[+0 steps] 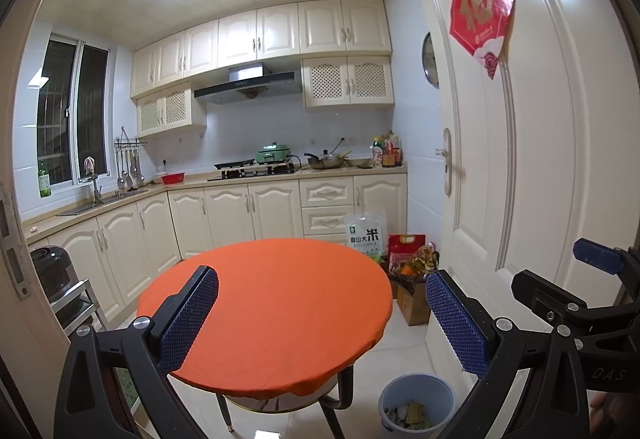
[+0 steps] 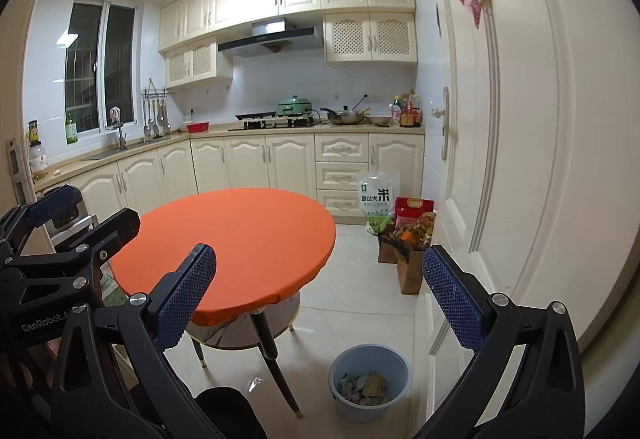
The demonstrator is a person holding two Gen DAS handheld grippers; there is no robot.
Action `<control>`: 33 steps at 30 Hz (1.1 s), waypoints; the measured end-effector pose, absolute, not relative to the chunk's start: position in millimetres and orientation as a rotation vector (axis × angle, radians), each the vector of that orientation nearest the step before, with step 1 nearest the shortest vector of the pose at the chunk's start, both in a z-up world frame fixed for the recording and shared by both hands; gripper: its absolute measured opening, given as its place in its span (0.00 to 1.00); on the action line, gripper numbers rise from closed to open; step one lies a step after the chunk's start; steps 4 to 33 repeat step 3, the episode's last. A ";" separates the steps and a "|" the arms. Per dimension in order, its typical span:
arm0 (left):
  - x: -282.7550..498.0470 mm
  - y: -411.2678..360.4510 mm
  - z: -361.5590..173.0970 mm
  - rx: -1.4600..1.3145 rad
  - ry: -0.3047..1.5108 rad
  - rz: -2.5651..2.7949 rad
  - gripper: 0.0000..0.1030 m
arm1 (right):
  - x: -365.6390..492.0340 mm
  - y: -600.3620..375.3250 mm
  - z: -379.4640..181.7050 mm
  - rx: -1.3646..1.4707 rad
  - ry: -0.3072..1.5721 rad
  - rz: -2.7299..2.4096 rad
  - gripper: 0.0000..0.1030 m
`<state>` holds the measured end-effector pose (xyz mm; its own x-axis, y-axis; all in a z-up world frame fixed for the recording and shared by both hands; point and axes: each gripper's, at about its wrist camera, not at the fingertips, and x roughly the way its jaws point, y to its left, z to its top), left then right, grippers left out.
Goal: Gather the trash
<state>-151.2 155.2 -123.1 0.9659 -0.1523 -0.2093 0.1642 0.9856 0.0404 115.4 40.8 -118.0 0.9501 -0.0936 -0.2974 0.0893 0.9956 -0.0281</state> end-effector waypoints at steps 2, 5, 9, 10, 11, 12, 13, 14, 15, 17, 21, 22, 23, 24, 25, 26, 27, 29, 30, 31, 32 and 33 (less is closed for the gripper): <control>-149.4 156.9 -122.7 0.055 0.208 -0.165 0.99 | 116.7 40.7 -117.6 -0.015 0.305 -0.095 1.00; -148.9 157.8 -122.8 0.053 0.209 -0.166 0.99 | 117.6 41.1 -117.3 -0.016 0.305 -0.095 1.00; -148.9 157.8 -122.8 0.053 0.209 -0.166 0.99 | 117.6 41.1 -117.3 -0.016 0.305 -0.095 1.00; -148.9 157.8 -122.8 0.053 0.209 -0.166 0.99 | 117.6 41.1 -117.3 -0.016 0.305 -0.095 1.00; -148.9 157.8 -122.8 0.053 0.209 -0.166 0.99 | 117.6 41.1 -117.3 -0.016 0.305 -0.095 1.00; -148.9 157.8 -122.8 0.053 0.209 -0.166 0.99 | 117.6 41.1 -117.3 -0.016 0.305 -0.095 1.00; -148.9 157.8 -122.8 0.053 0.209 -0.166 0.99 | 117.6 41.1 -117.3 -0.016 0.305 -0.095 1.00; -148.9 157.8 -122.8 0.053 0.209 -0.166 0.99 | 117.6 41.1 -117.3 -0.016 0.305 -0.095 1.00; -148.9 157.8 -122.8 0.053 0.209 -0.166 0.99 | 117.6 41.1 -117.3 -0.016 0.305 -0.095 1.00; -148.9 157.8 -122.8 0.053 0.209 -0.166 0.99 | 117.6 41.1 -117.3 -0.016 0.305 -0.095 1.00; -148.9 157.8 -122.8 0.053 0.209 -0.166 0.99 | 117.6 41.1 -117.3 -0.016 0.305 -0.095 1.00; -148.9 157.8 -122.8 0.053 0.209 -0.166 0.99 | 117.6 41.1 -117.3 -0.016 0.305 -0.095 1.00; -148.9 157.8 -122.8 0.053 0.209 -0.166 0.99 | 117.6 41.1 -117.3 -0.016 0.305 -0.095 1.00; -148.9 157.8 -122.8 0.053 0.209 -0.166 0.99 | 117.6 41.1 -117.3 -0.016 0.305 -0.095 1.00; -148.9 157.8 -122.8 0.053 0.209 -0.166 0.99 | 117.6 41.1 -117.3 -0.016 0.305 -0.095 1.00; -148.9 157.8 -122.8 0.053 0.209 -0.166 0.99 | 117.6 41.1 -117.3 -0.016 0.305 -0.095 1.00; -148.9 157.8 -122.8 0.053 0.209 -0.166 0.99 | 117.6 41.1 -117.3 -0.016 0.305 -0.095 1.00; -148.9 157.8 -122.8 0.053 0.209 -0.166 0.99 | 117.6 41.1 -117.3 -0.016 0.305 -0.095 1.00; -148.9 157.8 -122.8 0.053 0.209 -0.166 0.99 | 117.6 41.1 -117.3 -0.016 0.305 -0.095 1.00; -148.9 157.8 -122.8 0.053 0.209 -0.166 0.99 | 117.6 41.1 -117.3 -0.016 0.305 -0.095 1.00; -148.9 157.8 -122.8 0.053 0.209 -0.166 0.99 | 117.6 41.1 -117.3 -0.016 0.305 -0.095 1.00; -148.9 157.8 -122.8 0.053 0.209 -0.166 0.99 | 117.6 41.1 -117.3 -0.016 0.305 -0.095 1.00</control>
